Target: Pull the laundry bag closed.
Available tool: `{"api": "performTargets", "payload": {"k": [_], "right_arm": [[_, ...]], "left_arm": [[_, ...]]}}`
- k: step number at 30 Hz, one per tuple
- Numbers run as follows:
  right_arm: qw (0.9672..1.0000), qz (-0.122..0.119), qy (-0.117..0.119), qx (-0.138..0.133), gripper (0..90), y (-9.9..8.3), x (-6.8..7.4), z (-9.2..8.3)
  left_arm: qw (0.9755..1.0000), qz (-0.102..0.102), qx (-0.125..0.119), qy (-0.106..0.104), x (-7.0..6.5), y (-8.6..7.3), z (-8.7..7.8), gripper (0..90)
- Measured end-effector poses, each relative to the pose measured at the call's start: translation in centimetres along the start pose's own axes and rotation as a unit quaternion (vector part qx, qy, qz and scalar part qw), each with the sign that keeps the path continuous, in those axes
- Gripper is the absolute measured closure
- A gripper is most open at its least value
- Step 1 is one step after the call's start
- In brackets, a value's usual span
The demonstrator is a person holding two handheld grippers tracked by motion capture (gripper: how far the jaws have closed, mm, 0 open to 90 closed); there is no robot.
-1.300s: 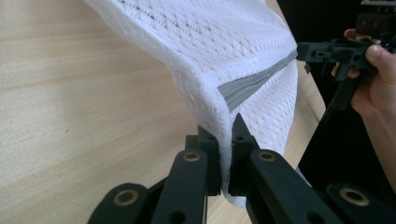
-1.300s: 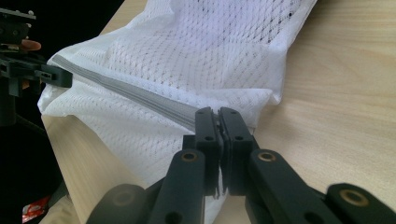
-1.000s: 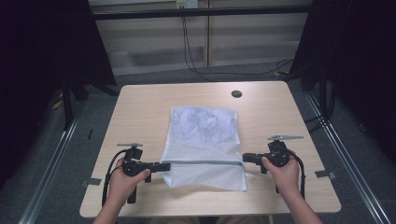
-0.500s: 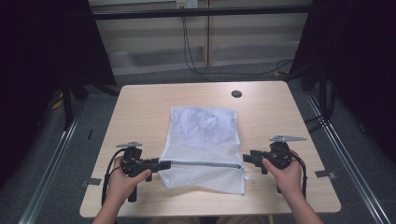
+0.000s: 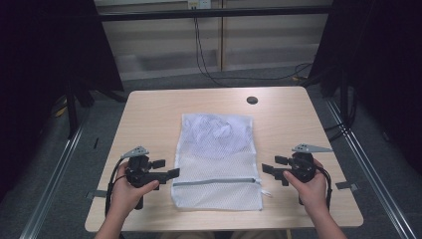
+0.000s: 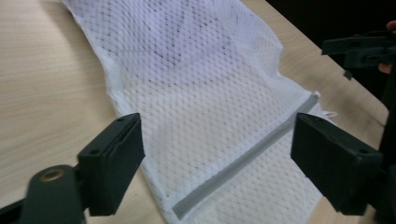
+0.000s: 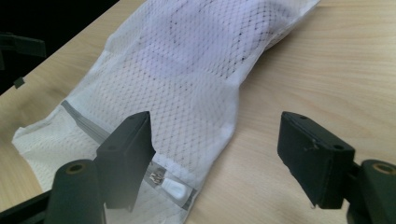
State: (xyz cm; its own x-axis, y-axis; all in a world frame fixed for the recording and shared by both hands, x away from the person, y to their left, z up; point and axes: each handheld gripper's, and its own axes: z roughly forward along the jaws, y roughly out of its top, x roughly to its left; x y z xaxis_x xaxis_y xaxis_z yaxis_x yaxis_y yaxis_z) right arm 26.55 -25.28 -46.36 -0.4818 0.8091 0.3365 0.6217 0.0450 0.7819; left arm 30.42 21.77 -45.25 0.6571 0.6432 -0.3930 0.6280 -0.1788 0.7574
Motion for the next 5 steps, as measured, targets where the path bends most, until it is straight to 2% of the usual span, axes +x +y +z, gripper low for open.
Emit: {"api": "performTargets", "payload": {"k": [5], "right_arm": [[0.9999, -0.01, -0.007, 0.007, 22.9, -0.12, -0.18, -0.11]], "left_arm": [[0.9998, 0.007, -0.001, 0.017, 0.3, 0.05, 0.37, 13.2]]}}
